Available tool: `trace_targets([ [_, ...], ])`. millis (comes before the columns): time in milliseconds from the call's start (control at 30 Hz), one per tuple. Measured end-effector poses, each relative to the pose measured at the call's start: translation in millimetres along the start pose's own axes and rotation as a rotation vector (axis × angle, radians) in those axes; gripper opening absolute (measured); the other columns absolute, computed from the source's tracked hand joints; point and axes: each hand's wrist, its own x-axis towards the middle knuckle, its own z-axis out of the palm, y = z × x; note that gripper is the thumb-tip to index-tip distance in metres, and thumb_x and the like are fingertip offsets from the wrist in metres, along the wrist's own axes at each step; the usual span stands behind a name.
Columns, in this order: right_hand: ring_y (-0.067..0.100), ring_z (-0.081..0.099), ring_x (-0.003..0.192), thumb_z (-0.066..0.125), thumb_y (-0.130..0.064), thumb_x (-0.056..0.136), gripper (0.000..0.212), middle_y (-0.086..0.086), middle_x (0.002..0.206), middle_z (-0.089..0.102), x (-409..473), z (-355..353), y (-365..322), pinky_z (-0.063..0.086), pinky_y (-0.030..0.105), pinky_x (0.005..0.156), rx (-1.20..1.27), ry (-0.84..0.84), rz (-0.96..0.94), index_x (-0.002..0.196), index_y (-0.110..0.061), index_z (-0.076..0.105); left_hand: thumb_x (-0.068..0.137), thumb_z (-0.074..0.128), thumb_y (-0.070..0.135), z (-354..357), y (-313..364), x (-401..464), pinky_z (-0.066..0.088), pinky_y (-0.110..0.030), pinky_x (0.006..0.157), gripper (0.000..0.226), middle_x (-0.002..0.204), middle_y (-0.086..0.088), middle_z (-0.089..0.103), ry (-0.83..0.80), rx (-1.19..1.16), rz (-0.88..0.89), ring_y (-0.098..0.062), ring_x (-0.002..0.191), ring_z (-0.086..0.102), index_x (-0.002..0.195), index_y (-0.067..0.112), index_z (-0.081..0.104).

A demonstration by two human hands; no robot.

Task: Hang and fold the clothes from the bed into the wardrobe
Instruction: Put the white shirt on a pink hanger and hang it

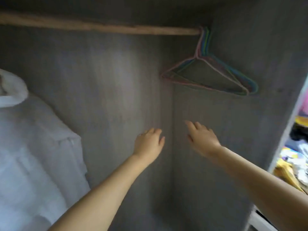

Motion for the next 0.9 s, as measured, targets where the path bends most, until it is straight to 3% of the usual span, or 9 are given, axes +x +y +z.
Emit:
trace_targets([
  [167,0.029,0.048,0.122,0.041,-0.036,0.097,0.056,0.008,0.132,0.044,-132,25,94,0.042,0.040,0.092,-0.064,-0.158,0.339,0.147,-0.020,0.022,0.098,0.042,0.035,67,90,-24,0.042,-0.035,0.093,0.034,0.122,-0.004,0.058,-0.249,-0.094,0.209,-0.026,0.116,0.053,0.124,0.019,0.055],
  [400,0.028,0.046,0.123,0.038,-0.040,0.098,0.058,0.007,0.137,0.041,-386,7,163,0.041,0.040,0.091,-0.074,-0.306,0.823,0.150,-0.026,0.017,0.099,0.039,0.036,122,257,-127,0.039,-0.035,0.090,0.034,0.118,-0.001,0.058,-0.441,-0.185,0.679,-0.023,0.112,0.052,0.126,0.020,0.052],
  [567,0.028,0.044,0.122,0.037,-0.040,0.099,0.060,0.007,0.139,0.038,-600,-31,153,0.040,0.041,0.094,-0.085,-0.410,1.148,0.152,-0.025,0.014,0.099,0.039,0.037,132,392,-251,0.043,-0.034,0.090,0.036,0.122,-0.001,0.058,-0.573,-0.252,0.945,-0.022,0.115,0.053,0.129,0.021,0.050],
  [700,0.027,0.041,0.126,0.036,-0.042,0.099,0.059,0.005,0.141,0.036,-750,-71,121,0.039,0.041,0.097,-0.089,-0.446,1.461,0.152,-0.026,0.014,0.099,0.038,0.035,113,490,-364,0.043,-0.035,0.082,0.028,0.116,-0.005,0.060,-0.637,-0.247,1.227,-0.029,0.108,0.056,0.116,0.017,0.053],
  [900,0.026,0.041,0.127,0.035,-0.043,0.100,0.060,0.005,0.143,0.033,-898,-111,62,0.042,0.040,0.096,-0.056,-0.435,1.831,0.152,-0.024,0.012,0.098,0.035,0.032,71,592,-495,0.043,-0.035,0.087,0.030,0.119,-0.004,0.060,-0.731,-0.315,1.561,-0.027,0.112,0.055,0.119,0.019,0.053],
])
